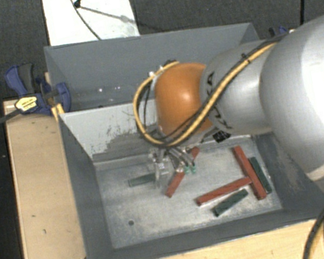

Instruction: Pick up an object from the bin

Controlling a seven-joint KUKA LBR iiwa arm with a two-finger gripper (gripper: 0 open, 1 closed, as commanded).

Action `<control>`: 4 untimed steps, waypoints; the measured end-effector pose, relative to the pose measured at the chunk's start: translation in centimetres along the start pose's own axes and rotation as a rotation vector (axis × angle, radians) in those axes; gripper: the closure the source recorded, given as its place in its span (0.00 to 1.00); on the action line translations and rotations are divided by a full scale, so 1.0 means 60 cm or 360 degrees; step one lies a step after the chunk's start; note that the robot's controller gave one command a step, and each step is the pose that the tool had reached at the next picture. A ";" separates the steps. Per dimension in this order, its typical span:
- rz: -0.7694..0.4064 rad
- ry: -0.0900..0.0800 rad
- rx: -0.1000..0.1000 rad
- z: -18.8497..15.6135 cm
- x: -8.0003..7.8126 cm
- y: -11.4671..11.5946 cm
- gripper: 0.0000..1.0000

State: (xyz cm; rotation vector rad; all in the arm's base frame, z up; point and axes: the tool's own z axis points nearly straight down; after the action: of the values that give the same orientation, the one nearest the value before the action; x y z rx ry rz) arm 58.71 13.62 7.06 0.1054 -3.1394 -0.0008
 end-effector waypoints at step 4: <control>0.0003 -0.0001 0.0000 -0.081 0.001 0.000 1.00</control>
Offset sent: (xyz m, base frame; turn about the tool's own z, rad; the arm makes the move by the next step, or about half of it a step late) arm 0.0000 0.0001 0.0823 0.0000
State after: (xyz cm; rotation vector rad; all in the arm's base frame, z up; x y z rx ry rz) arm 58.66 13.60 11.91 0.1019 -3.1403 -0.0009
